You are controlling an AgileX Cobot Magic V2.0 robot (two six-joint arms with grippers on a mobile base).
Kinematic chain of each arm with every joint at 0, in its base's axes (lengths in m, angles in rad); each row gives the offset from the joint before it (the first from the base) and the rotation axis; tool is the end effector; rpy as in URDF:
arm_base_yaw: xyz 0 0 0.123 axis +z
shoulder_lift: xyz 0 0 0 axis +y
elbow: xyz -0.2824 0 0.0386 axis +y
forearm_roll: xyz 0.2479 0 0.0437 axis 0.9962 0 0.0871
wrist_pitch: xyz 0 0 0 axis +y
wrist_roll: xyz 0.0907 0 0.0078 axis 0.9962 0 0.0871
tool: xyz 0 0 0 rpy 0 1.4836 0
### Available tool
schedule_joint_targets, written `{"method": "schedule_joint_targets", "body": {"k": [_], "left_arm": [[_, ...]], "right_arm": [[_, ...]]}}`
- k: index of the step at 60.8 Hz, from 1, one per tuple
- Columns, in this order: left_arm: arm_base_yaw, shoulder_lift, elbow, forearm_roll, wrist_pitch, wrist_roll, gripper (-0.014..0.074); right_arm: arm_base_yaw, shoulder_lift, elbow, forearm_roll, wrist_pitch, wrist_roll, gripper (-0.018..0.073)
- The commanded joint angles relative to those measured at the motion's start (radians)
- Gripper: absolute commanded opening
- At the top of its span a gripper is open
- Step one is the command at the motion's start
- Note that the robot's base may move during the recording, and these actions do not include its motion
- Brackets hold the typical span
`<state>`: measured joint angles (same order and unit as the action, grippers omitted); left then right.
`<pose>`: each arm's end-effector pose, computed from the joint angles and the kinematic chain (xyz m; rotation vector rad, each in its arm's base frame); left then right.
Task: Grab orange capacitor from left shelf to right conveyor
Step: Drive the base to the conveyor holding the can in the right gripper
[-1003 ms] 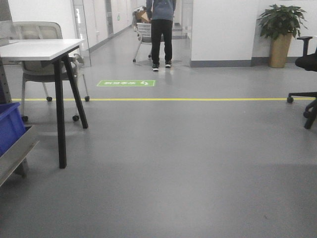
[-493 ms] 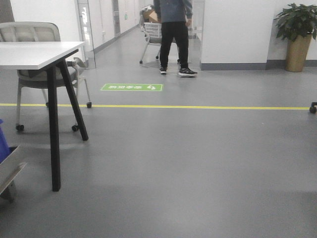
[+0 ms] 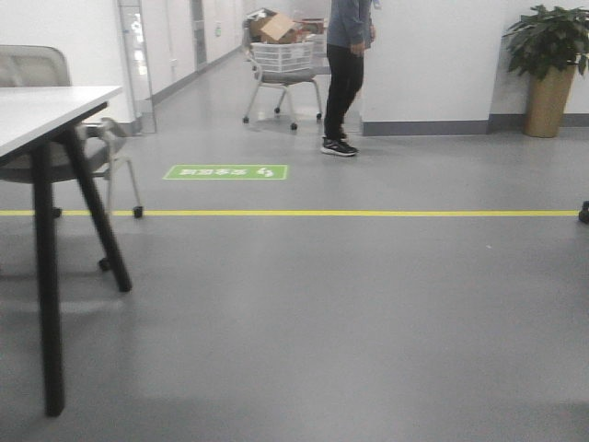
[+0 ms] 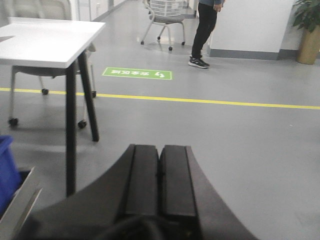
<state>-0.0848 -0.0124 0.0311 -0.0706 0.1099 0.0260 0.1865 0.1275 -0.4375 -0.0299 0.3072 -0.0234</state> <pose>0.0565 -0.0055 0.1933 0.0387 1.6125 -0.1060 0.0377 0.0063 0.3225 -0.1689 1.4718 0.1024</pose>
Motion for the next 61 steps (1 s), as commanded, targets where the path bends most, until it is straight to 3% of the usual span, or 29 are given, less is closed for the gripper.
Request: {"method": "schedule_joint_targets", "body": {"k": [1, 61], "left_arm": [[0.004, -0.012, -0.005, -0.003, -0.079, -0.002, -0.0127], [0.004, -0.012, -0.005, -0.003, -0.079, -0.002, -0.0127]], "right_arm": [[-0.003, 0.014, -0.027, -0.009, -0.095, -0.007, 0.0164], [-0.003, 0.014, -0.027, -0.009, -0.095, -0.007, 0.0164]]}}
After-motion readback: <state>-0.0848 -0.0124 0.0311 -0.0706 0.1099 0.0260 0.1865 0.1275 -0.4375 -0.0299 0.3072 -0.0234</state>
